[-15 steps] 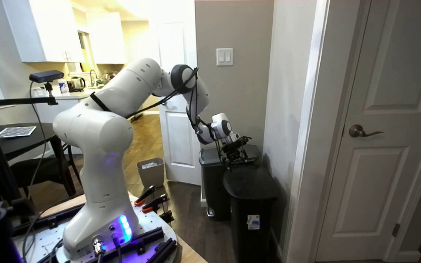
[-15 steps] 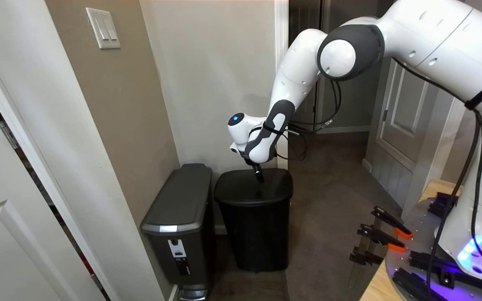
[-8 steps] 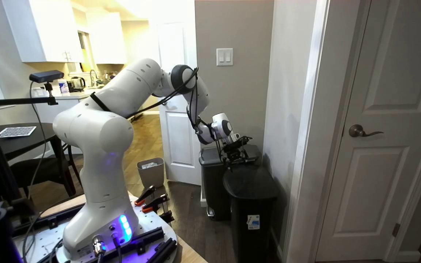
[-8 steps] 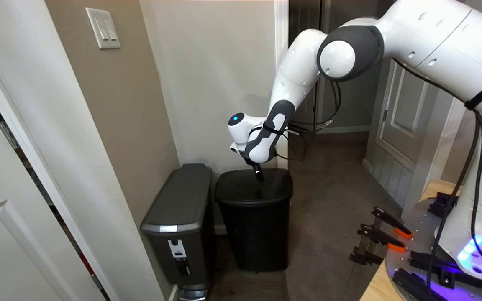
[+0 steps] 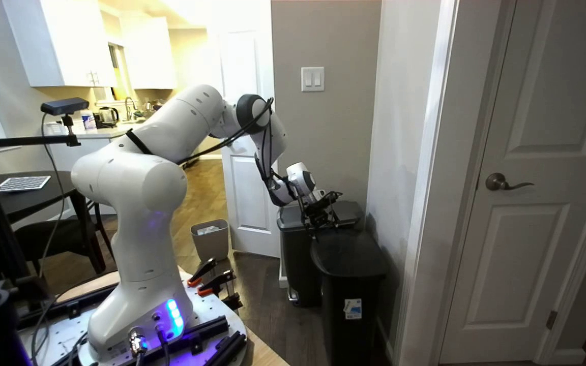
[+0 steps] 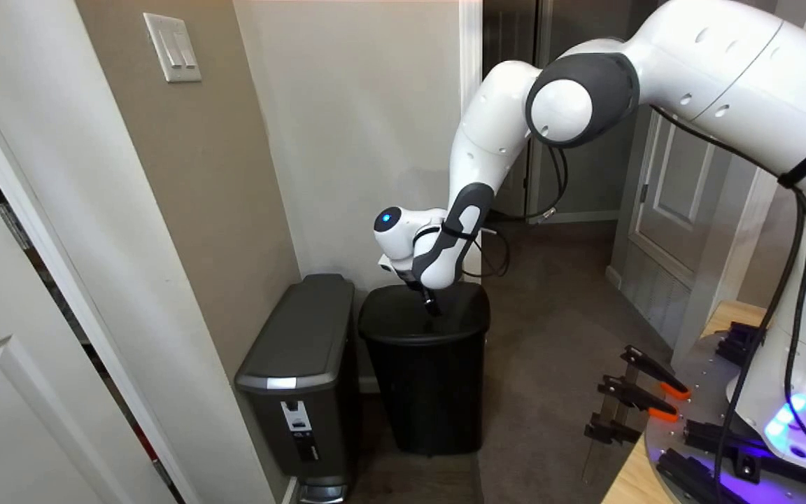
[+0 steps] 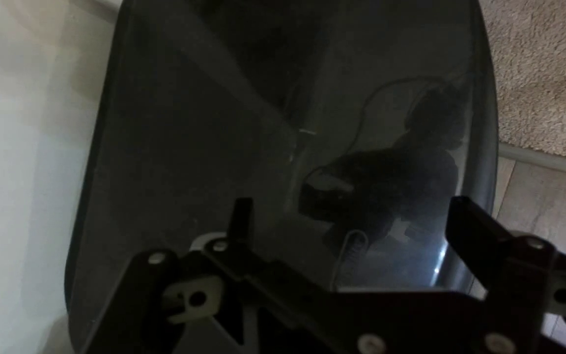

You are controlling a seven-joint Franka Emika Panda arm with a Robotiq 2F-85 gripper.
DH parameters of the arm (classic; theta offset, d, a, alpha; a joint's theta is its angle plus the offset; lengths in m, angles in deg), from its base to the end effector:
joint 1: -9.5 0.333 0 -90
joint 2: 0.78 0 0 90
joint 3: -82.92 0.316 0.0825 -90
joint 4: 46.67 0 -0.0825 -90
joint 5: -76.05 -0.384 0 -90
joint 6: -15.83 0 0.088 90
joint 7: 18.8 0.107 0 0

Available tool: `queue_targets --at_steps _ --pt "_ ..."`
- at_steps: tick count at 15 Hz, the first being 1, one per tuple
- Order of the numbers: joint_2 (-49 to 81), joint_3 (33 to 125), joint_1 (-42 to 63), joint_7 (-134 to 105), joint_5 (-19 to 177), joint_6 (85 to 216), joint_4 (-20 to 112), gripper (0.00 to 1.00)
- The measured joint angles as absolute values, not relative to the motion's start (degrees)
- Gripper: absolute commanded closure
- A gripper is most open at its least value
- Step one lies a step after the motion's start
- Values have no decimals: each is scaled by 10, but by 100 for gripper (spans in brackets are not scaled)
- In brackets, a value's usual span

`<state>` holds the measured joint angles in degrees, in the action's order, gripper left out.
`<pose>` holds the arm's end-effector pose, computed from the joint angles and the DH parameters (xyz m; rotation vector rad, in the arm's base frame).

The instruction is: Open the lid on the black bin.

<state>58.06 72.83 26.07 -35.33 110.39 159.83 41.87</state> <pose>0.6667 0.0931 0.0414 2.3426 1.2606 -0.1478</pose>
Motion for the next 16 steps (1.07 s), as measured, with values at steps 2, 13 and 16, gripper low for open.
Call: queue_targets --at_steps 2,13,16 --pt "597 730 278 -330 1123 1598 415 0" --pt "707 748 317 -302 1131 1568 322 0" --pt "727 736 328 -294 1143 1540 292 0"
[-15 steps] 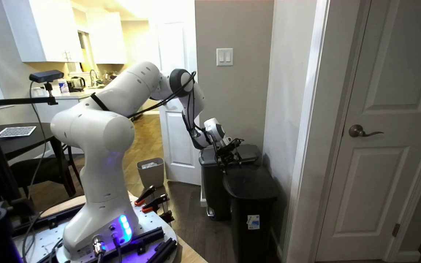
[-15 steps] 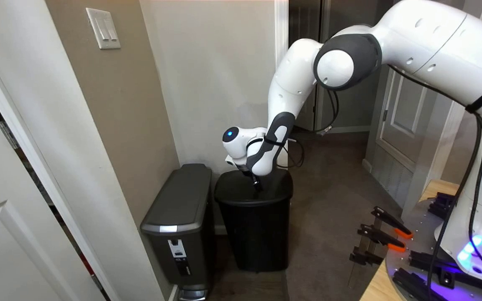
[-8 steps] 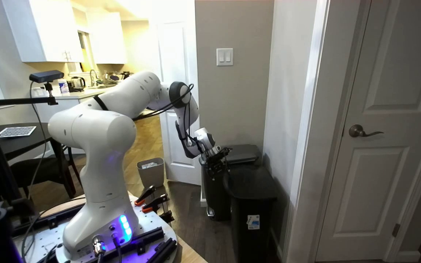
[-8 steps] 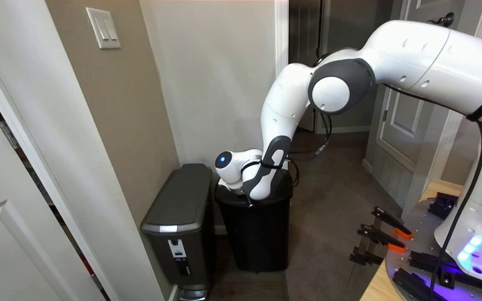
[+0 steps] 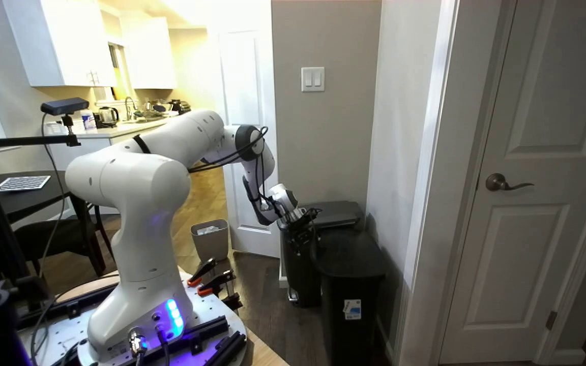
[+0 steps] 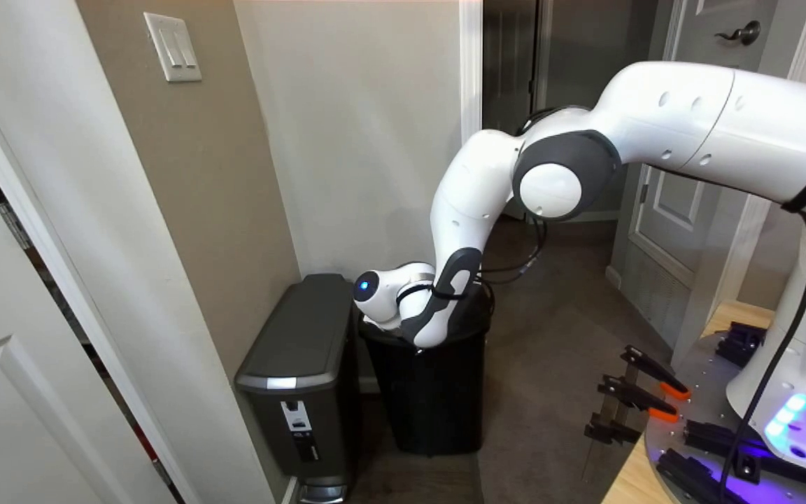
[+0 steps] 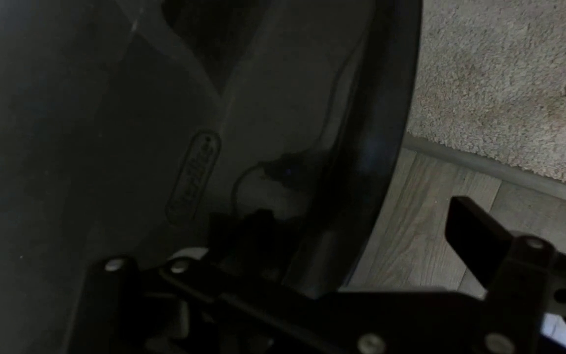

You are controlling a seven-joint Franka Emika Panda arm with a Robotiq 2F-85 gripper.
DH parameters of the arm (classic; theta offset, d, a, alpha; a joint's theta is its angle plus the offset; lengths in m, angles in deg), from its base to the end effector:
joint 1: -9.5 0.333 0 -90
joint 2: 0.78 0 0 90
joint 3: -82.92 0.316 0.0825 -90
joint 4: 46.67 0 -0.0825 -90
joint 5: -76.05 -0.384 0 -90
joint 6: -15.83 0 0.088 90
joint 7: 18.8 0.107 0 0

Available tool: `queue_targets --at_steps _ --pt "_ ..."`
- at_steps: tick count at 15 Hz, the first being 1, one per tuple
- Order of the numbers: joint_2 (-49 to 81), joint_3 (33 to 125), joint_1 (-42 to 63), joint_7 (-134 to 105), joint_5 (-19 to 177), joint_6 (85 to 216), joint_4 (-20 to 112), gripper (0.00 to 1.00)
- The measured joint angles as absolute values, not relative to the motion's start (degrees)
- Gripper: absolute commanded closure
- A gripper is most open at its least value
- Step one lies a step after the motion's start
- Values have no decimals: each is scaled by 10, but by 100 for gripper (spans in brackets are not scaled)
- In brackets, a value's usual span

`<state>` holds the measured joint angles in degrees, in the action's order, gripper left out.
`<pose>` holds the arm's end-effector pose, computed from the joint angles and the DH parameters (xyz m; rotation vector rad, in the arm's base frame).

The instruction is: Open the lid on the black bin.

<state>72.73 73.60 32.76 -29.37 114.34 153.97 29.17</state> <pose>0.6419 0.1715 -0.0584 2.2023 1.3290 -0.2340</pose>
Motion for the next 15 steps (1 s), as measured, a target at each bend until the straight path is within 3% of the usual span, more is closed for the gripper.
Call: queue_targets --at_steps 15 --pt "764 599 425 -56 1205 1499 267 0"
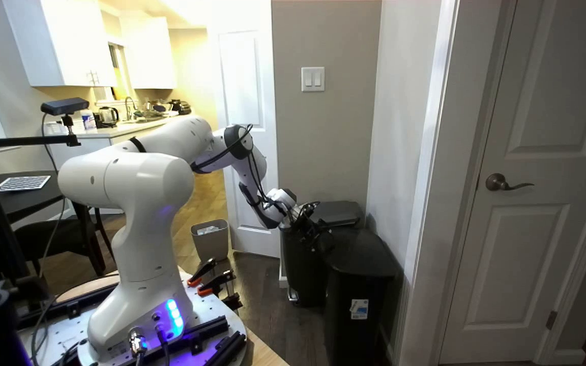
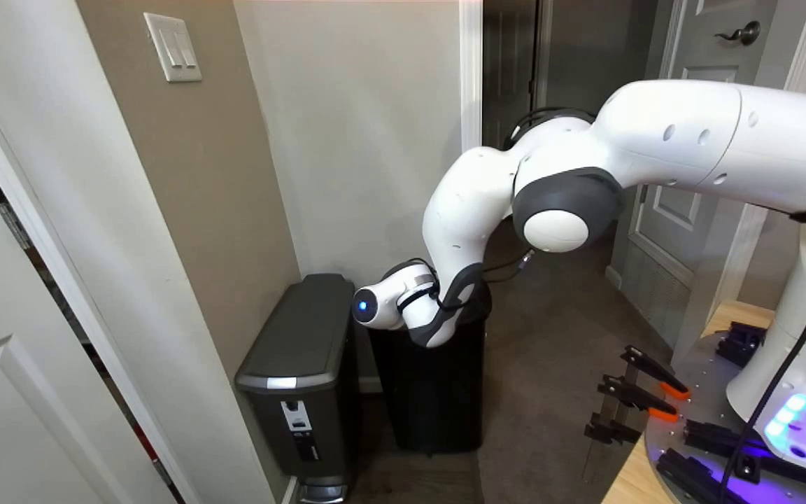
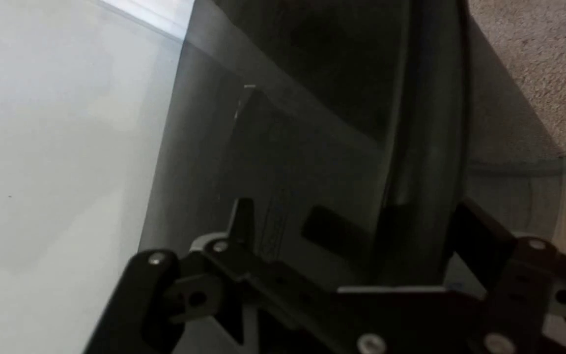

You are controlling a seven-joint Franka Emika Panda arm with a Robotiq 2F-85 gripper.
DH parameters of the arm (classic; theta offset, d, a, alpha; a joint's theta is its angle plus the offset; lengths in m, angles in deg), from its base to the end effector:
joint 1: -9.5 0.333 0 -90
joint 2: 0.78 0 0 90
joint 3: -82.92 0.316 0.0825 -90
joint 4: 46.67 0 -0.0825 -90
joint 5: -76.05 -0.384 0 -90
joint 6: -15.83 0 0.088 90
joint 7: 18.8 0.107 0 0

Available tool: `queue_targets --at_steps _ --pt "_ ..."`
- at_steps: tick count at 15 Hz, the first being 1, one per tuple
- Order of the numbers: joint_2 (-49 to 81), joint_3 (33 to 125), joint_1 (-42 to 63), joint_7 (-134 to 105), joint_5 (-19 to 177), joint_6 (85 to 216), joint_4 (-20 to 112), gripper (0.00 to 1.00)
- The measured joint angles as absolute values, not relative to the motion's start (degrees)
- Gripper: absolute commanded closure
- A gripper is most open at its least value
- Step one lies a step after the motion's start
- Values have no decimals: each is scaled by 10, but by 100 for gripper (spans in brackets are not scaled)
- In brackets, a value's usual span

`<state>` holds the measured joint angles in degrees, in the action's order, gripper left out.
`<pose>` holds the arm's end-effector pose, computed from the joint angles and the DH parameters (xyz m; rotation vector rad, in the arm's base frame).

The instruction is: Open the lid on the black bin.

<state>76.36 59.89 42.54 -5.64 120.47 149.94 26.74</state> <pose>0.6570 0.1530 -0.0484 2.0177 0.9241 -0.0641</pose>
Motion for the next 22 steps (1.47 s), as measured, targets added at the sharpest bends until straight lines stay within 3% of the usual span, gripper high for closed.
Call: queue_targets --at_steps 10,22 --pt "691 591 429 15 1296 1487 344 0" --pt "559 704 307 20 1424 1523 435 0"
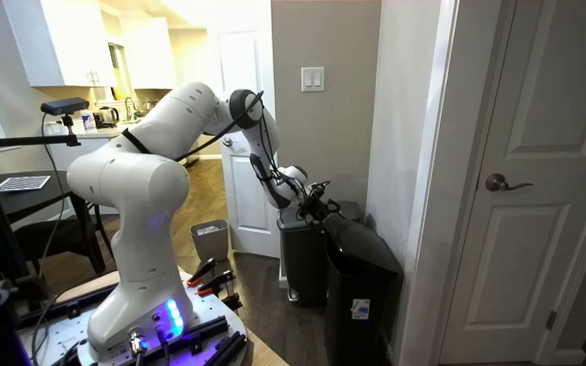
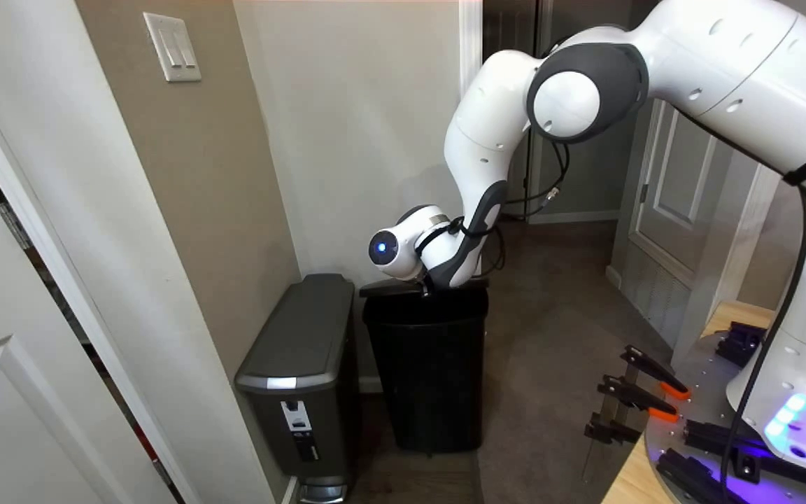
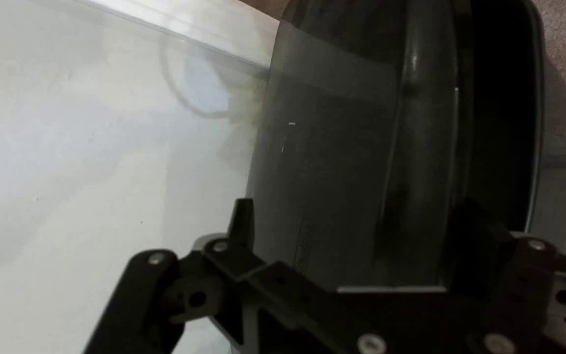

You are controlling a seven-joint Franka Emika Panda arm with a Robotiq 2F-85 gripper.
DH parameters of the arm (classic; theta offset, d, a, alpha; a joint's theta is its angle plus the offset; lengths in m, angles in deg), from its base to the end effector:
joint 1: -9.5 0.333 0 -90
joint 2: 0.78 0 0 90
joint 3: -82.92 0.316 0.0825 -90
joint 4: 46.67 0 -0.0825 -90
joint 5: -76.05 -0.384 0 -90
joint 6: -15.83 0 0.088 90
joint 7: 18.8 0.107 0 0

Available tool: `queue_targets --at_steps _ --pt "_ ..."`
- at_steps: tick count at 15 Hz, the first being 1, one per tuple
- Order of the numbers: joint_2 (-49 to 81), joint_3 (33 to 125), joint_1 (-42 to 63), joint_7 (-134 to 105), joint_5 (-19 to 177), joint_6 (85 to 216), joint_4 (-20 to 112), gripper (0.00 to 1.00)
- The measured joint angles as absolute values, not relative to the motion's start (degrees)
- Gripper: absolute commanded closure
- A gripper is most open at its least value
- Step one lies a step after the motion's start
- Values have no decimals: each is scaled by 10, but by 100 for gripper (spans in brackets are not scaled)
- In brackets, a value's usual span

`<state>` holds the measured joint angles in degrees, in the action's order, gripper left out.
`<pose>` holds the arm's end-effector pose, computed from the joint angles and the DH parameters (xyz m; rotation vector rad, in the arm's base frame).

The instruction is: Open the lid on the black bin.

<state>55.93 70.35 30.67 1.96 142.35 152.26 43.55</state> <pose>0.6579 0.1040 0.0565 2.0511 0.9288 0.0485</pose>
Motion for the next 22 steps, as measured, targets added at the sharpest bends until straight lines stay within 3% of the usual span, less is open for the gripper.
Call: queue_targets --at_steps 22 --pt "548 747 274 21 1428 1512 448 0"
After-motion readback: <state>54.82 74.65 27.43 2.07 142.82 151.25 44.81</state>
